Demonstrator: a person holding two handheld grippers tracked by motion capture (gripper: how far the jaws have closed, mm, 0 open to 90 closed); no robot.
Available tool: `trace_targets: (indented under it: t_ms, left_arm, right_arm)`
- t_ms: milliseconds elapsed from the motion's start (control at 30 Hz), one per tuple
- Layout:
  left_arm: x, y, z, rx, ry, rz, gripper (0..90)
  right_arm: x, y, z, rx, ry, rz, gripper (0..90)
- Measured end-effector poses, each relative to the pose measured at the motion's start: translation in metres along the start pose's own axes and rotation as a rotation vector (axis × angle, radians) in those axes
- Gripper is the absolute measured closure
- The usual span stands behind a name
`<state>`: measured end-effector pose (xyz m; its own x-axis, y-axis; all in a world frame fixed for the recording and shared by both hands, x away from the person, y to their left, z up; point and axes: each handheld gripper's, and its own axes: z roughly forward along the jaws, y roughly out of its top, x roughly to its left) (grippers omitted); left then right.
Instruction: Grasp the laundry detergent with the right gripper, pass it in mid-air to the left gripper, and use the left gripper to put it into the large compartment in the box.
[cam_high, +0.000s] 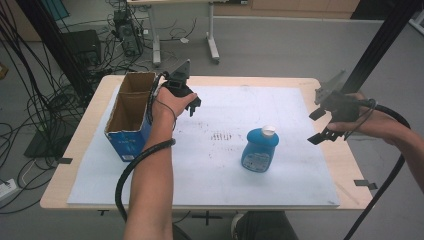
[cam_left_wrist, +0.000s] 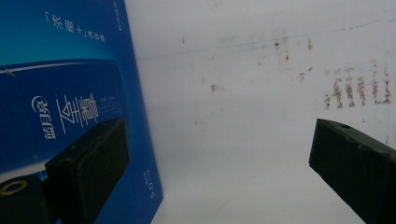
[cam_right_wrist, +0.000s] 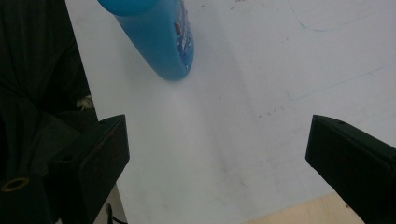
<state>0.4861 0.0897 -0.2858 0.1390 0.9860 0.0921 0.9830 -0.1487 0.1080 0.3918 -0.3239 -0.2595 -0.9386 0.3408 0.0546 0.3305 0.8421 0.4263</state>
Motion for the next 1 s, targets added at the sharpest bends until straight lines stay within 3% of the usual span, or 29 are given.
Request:
trace_targets:
  t_ms: [333,733,1000]
  left_arm:
    - [0.004,-0.004,-0.001,-0.017,-0.005,-0.004,5.6]
    - [0.004,-0.006,0.000,-0.012,-0.006,0.001,5.6]
    - [0.008,-0.008,0.000,-0.016,-0.003,-0.004,5.6]
  right_arm:
    - [0.011,-0.007,0.020,-0.068,0.019,-0.004,5.6]
    - [0.030,-0.011,0.060,-0.180,0.038,-0.014,4.3]
    - [0.035,-0.011,0.073,-0.227,0.045,-0.006,4.0]
